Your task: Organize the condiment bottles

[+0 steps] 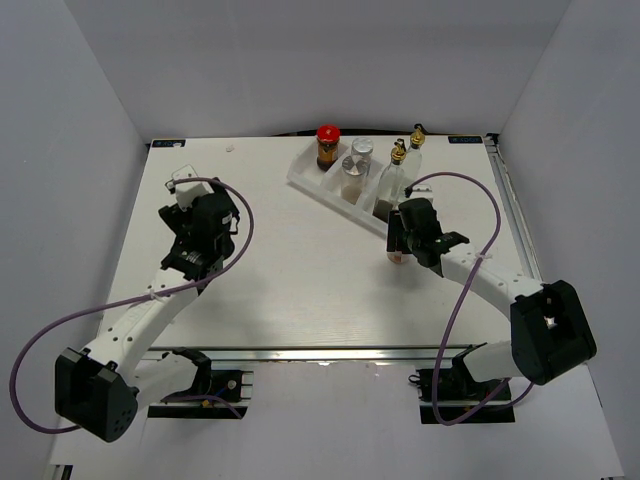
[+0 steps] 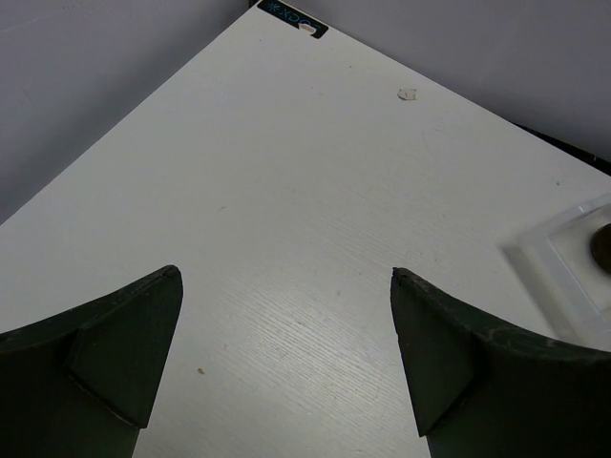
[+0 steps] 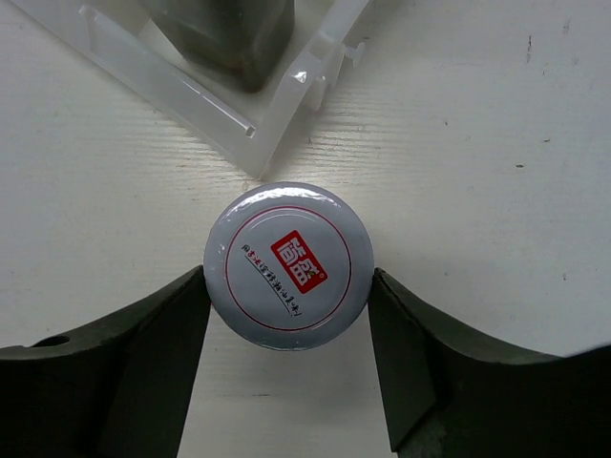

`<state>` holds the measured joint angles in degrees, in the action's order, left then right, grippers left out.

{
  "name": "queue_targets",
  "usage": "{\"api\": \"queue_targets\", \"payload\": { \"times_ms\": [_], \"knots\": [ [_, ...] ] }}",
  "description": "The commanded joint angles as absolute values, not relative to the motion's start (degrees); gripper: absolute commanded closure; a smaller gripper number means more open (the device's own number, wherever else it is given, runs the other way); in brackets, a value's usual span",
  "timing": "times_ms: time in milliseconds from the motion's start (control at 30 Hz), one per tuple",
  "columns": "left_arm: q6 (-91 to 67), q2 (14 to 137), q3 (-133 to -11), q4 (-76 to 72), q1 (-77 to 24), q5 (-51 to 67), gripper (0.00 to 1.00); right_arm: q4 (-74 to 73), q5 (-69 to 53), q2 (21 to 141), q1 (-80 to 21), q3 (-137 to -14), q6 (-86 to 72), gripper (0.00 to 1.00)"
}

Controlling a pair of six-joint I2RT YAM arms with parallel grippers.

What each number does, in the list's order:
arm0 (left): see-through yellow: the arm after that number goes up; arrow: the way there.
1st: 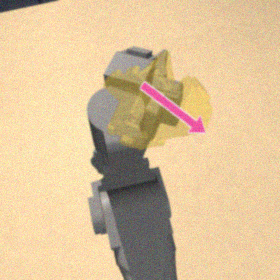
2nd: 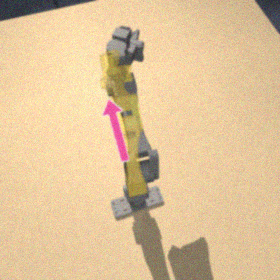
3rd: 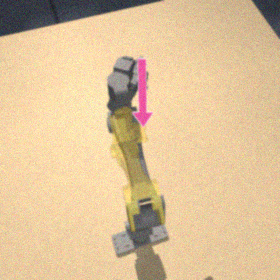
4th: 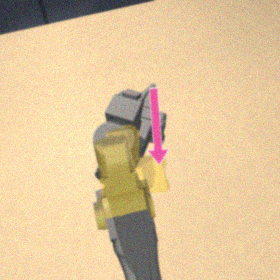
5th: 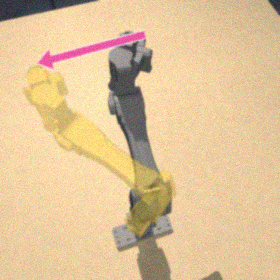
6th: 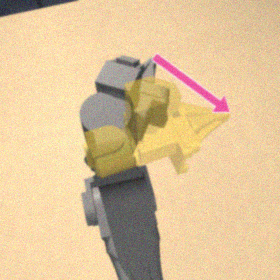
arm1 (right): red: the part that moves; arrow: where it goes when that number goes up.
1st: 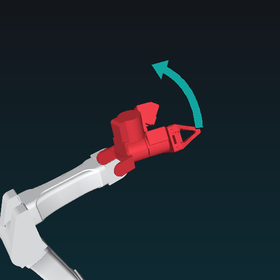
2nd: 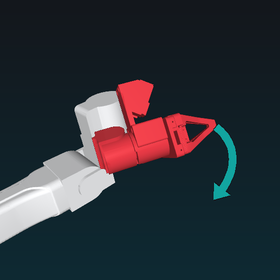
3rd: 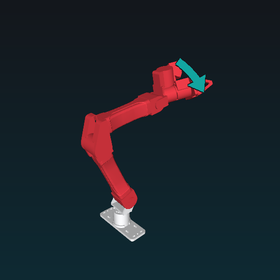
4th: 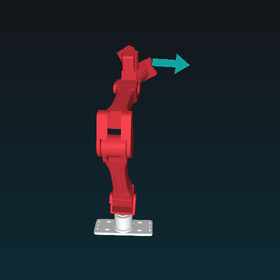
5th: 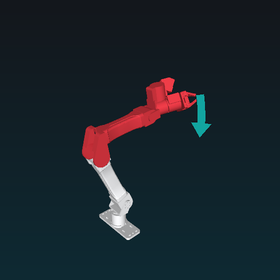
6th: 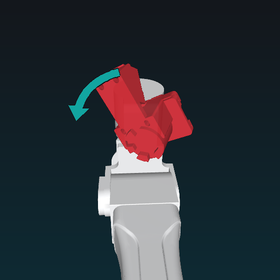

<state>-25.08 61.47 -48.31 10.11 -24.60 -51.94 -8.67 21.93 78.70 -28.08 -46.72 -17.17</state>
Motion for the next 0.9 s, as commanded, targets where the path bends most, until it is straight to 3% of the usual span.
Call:
{"api": "queue_targets", "payload": {
  "times_ms": [0, 67, 100, 133, 400, 467, 867],
  "knots": [
    [-25.05, 58.98, -47.46, 9.84, -24.52, -53.17, 0.02, -6.50, 21.88, 78.40, -27.69, -48.87, -17.75, 0.33],
    [-25.05, 58.80, -47.37, 9.93, -24.52, -53.26, 0.02, -6.68, 22.23, 78.05, -27.69, -48.78, -17.84, 0.42],
    [-25.14, 58.54, -47.20, 9.84, -24.52, -53.26, 0.02, -6.85, 22.15, 77.87, -27.69, -48.78, -17.75, 0.55],
    [-25.14, 58.36, -47.11, 9.93, -24.52, -53.26, 0.02, -6.94, 22.06, 77.61, -27.69, -48.78, -17.67, 0.61],
    [-24.87, 57.22, -46.32, 9.32, -24.52, -53.53, 0.02, -8.52, 16.10, 74.71, -27.77, -49.48, -14.07, 0.89],
    [-24.87, 56.87, -46.14, 9.14, -24.52, -53.44, 0.02, -8.26, 12.14, 73.40, -28.21, -49.66, -11.79, 1.00],
    [-25.57, 55.11, -44.30, 8.35, -24.52, -53.61, 0.02, -3.52, 5.29, 78.74, -42.27, -60.28, -1.23, 1.00]
  ]
}}
